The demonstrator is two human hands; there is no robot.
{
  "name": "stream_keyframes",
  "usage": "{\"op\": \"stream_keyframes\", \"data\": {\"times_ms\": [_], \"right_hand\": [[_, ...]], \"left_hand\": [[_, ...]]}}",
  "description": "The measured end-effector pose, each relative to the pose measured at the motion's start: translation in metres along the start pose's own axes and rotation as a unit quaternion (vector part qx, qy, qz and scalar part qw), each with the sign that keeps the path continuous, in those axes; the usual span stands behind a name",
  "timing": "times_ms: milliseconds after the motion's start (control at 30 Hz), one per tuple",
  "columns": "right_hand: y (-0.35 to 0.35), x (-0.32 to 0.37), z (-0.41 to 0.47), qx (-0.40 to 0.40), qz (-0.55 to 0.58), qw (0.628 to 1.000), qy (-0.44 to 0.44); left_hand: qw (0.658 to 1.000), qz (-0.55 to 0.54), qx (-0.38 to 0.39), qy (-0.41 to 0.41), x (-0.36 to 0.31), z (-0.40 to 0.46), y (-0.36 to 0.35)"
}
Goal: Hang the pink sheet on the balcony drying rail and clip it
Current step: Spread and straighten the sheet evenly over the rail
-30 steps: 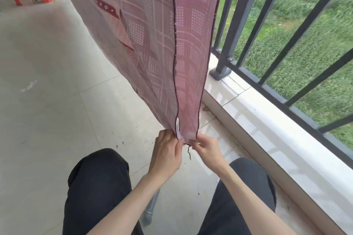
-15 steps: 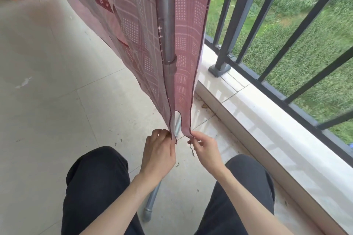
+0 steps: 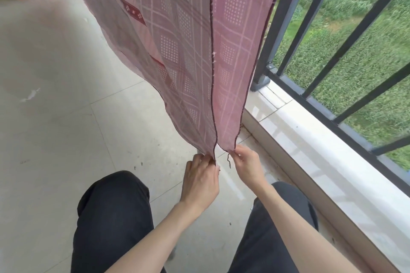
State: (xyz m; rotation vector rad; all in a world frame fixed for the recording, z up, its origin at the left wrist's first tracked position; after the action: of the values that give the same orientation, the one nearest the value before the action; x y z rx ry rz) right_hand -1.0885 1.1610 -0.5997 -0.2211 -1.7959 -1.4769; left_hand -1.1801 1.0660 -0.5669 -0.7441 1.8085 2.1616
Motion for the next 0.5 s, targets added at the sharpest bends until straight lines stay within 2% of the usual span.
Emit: {"op": "stream_keyframes", "data": {"times_ms": [133,300,400,500], "right_hand": [[-0.01,0.007,-0.009,0.033,-0.024,0.999,0.021],[-0.016,0.011,-0.016,0.029,-0.011,0.999,0.018],[-0.015,0.015,-0.016,0.048,-0.014,0.999,-0.002],[-0.014,0.018,-0.027,0.104,-0.056,0.992,-0.032]], "left_hand": [[0.998,-0.047,-0.025,0.027,0.006,0.013,0.01],[0.999,-0.042,-0.03,-0.01,0.002,0.009,0.014],[0.999,-0.044,-0.003,-0.006,0.007,0.008,0.017],[0.998,-0.036,0.059,0.009,0.014,0.006,0.019]]}}
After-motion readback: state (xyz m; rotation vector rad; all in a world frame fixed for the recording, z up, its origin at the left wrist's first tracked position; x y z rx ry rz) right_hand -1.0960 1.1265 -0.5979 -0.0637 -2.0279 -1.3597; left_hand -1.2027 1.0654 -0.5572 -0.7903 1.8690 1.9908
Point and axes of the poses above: each hand's wrist, its own z-axis towards the middle knuckle, its own y-axis out of the back of the hand, x = y × z, the point moved 7 cm from there along z, towards the middle knuckle, and after that the axes turned 15 degrees about -z, right-handed, at the moved point
